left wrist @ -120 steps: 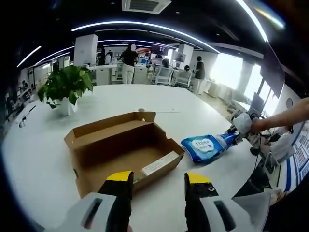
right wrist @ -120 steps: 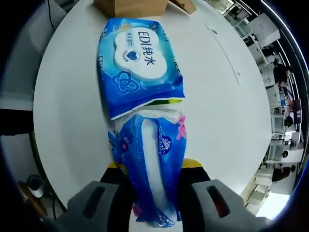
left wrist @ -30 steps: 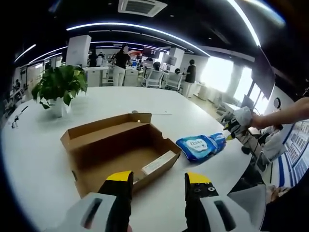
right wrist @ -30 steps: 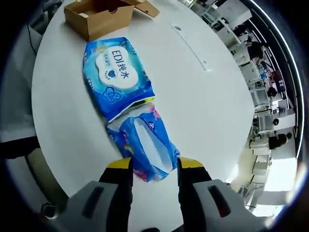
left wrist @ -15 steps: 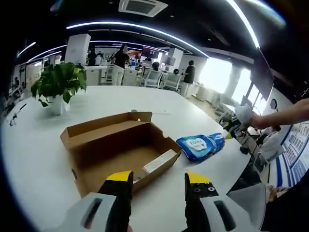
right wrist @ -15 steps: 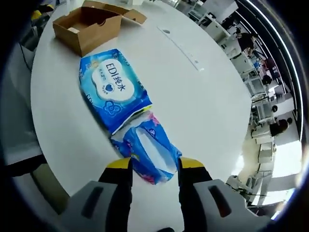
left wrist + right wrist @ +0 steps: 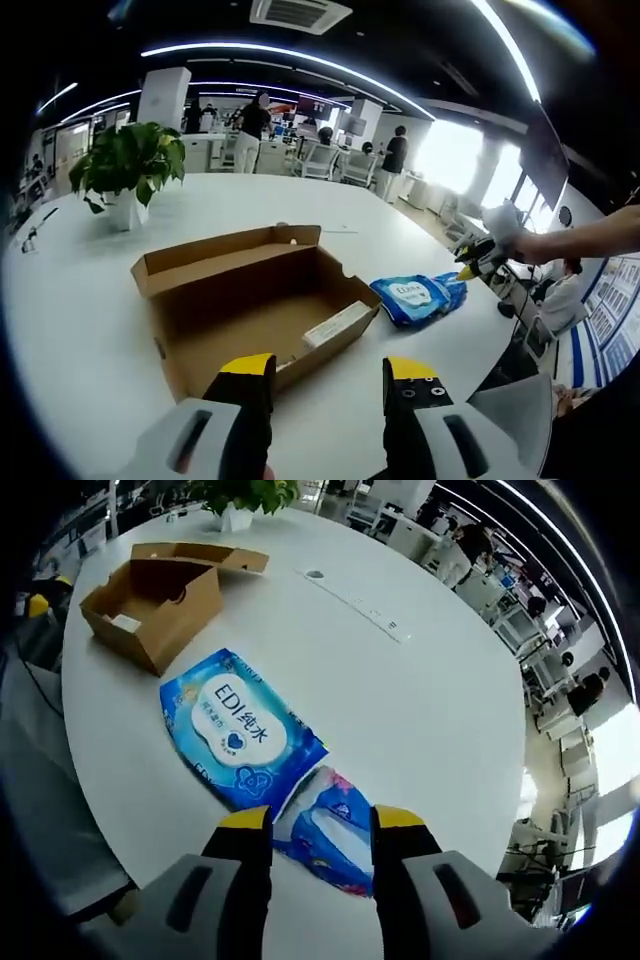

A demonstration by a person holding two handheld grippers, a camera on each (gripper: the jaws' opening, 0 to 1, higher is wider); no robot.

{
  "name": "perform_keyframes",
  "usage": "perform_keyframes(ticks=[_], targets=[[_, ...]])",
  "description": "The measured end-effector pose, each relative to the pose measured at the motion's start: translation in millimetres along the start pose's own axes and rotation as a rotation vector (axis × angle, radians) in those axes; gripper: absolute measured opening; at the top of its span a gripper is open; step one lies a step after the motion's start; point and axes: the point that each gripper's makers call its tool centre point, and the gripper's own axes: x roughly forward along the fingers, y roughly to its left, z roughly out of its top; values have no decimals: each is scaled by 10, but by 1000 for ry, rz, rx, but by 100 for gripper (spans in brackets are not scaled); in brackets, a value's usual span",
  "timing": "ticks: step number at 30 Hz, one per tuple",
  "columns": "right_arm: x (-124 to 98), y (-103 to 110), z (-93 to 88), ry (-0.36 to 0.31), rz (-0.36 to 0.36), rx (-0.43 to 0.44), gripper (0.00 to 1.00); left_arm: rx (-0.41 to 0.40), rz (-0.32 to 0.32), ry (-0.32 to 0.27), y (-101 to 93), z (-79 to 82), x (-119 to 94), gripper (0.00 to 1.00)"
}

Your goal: Operate the shoe box by opening the lid, removing the specified soft item, and placing it in the target area until the item is outside and the box remains undamaged.

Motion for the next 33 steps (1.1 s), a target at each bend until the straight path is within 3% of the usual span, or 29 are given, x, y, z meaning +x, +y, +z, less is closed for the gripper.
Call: perform_keyframes(ticks=[7,17,23,33], targets=[[67,254,343,-64,43,21,40,-7,5,-2,53,-25,-23,43],[144,788,934,-160,117,-59,43,-14,9,-3,106,-48,-37,43],[176,1027,1183,-212,165,-50,45,-22,19,-5,165,-63,-74,43],[216,1362,1445,-249,230,-80,46,-32,31,-9,225,-74,-104,44]])
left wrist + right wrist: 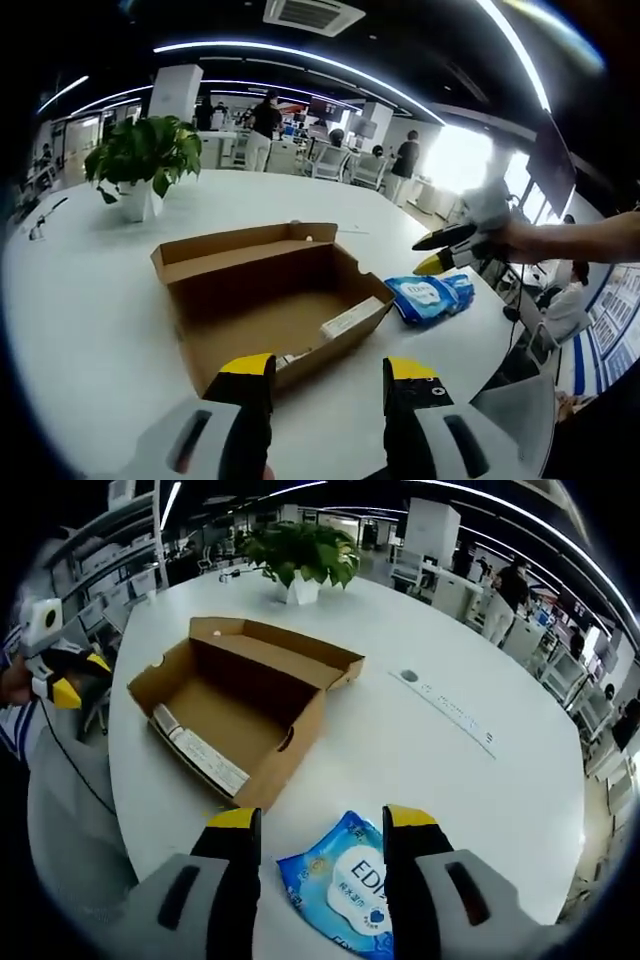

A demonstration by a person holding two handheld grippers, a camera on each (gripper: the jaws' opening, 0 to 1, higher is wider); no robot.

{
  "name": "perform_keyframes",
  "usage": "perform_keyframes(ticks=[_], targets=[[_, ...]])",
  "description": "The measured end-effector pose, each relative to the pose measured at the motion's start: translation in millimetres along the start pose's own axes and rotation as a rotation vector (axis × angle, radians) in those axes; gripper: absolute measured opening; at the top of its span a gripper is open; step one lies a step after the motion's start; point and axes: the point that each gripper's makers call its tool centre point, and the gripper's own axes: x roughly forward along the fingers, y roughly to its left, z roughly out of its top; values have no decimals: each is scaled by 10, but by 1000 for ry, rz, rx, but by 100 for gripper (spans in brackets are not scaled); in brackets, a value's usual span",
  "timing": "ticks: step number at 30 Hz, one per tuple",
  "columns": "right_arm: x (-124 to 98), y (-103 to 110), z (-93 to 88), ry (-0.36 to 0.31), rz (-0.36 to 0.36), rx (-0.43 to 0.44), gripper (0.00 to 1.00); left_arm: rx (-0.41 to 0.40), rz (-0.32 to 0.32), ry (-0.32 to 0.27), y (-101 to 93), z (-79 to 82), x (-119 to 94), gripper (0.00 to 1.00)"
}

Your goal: Operate the shoe box by opening the lid, removing the specified soft item, and placing it in the target area until the item is outside and the box remains undamaged.

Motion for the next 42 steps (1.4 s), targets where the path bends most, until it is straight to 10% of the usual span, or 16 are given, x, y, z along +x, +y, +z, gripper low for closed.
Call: perform_keyframes(ticks=[42], targets=[[488,640,500,68,251,-301,47,-21,-1,-7,85,-160,53,46]])
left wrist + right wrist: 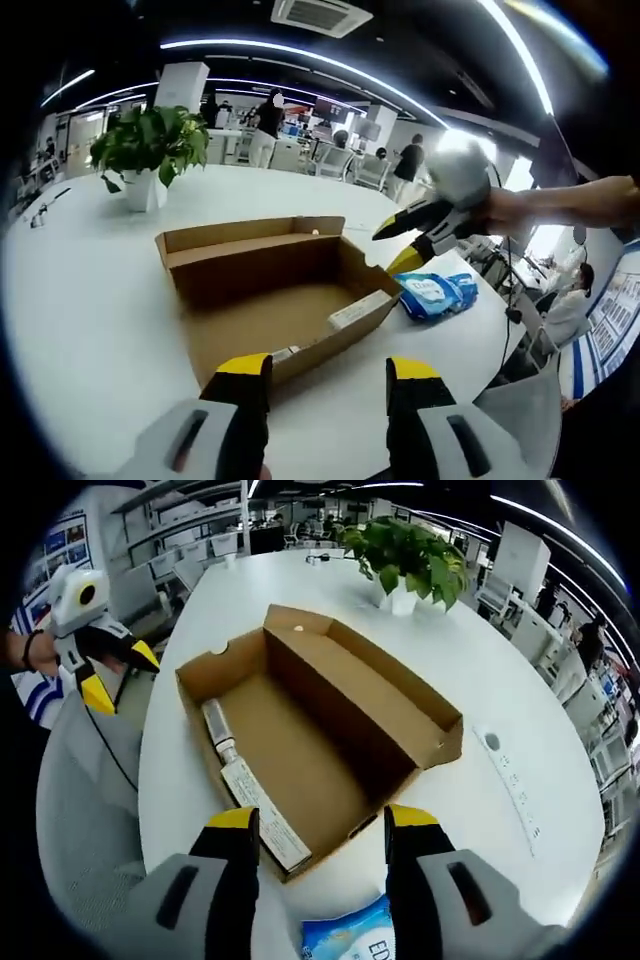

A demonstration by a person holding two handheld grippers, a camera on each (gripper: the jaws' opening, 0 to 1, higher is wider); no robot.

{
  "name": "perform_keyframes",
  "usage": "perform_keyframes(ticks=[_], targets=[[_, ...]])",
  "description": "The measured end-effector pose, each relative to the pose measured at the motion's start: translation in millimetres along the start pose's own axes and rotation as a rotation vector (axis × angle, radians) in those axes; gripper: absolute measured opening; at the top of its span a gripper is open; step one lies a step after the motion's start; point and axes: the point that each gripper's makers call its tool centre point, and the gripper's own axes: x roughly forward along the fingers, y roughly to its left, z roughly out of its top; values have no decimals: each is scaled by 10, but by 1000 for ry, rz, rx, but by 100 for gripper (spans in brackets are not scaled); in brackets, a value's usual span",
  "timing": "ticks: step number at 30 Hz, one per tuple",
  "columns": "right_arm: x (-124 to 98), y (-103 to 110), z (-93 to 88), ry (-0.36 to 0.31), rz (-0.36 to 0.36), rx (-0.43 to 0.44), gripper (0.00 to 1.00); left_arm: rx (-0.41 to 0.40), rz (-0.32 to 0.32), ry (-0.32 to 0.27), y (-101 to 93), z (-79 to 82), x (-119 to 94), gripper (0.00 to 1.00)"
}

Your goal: Operate the shoe box by opening the lid, removing the specified soft item, and placing it in the target area until the item is outside and the box remains undamaged.

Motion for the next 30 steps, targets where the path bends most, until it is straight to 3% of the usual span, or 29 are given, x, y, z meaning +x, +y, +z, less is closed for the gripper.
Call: perform_keyframes(ticks=[19,30], targets=[[310,125,-1,69,92,-63,48,-16,3,0,70,-13,-18,46],[505,297,-65,124,189,-102,52,-26,10,1,111,-47,-43,47]])
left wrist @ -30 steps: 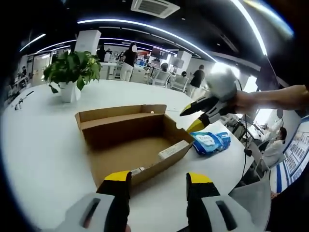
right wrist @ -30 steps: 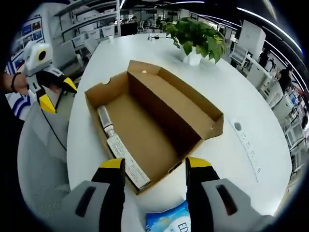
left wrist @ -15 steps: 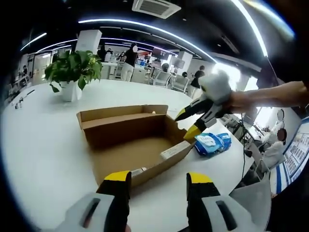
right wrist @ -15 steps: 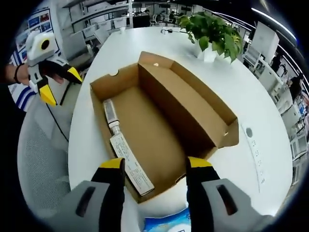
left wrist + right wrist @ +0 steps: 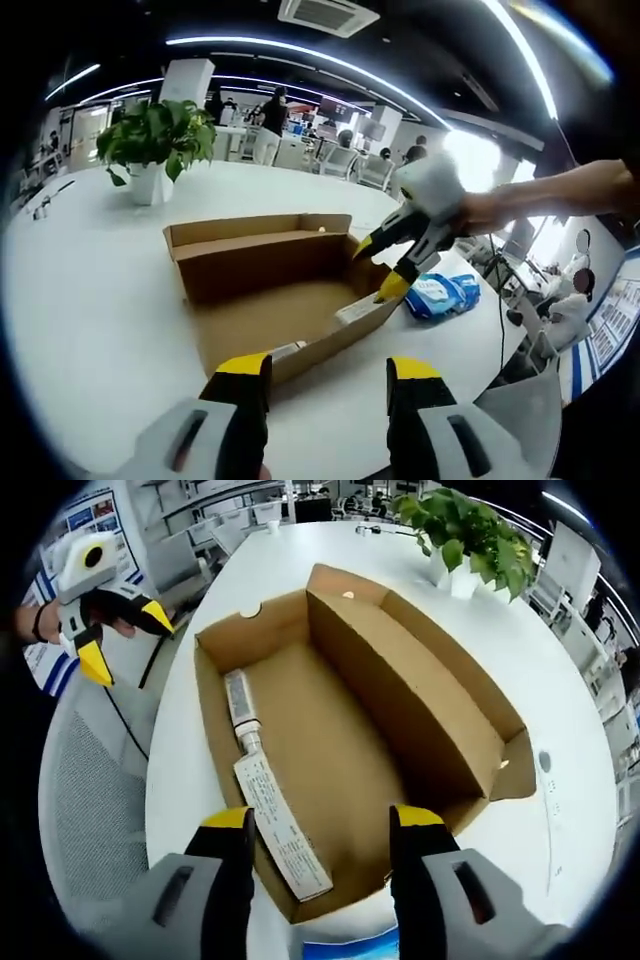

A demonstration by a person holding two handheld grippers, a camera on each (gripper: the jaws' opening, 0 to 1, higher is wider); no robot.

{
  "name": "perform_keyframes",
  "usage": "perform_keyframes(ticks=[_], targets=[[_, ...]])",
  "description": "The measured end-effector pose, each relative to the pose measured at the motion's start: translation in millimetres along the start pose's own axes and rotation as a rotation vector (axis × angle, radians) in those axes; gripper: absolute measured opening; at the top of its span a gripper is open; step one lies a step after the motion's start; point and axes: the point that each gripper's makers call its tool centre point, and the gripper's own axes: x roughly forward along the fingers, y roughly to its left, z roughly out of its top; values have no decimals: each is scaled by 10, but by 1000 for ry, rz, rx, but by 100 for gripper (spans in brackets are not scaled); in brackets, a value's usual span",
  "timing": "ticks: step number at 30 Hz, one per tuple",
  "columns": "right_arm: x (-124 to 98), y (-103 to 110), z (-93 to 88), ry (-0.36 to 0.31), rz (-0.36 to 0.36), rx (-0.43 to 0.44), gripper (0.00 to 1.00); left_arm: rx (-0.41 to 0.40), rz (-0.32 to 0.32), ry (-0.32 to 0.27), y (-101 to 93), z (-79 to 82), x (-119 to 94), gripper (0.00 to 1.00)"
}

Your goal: Operate the shoe box by opening the lid, removing the specified soft item, and placing it in the target area until the item is outside and the box remains undamaged.

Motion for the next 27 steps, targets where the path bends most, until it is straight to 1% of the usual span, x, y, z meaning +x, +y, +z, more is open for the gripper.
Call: perform_keyframes(ticks=[2,6,12,15,17,22,25,27], targets=[[32,0,3,6,6,-11,50,-3,2,0,14,-3,-5,47],[94,-20,-2,18,29,-10,51,-4,4,2,28,-11,-10,47],[190,-41,-17,46,71,-17,55,4,0,4,21,-9,-1,47],[210,-45,-16,57,79,-24,57,6,-3,4,13,-3,3,47],[199,-76,-11,57,63,-37,61,7,-3,3,10,5,4,47],[175,-172,-26,50,19,-22,67,6,-4,5,8,9,10,47],[157,-241,-26,44,-7,-11,67,7,-4,6,6,7,14,47],[148,-238,-28,44,-10,-10,66,8,-5,6,-2,8,15,47]])
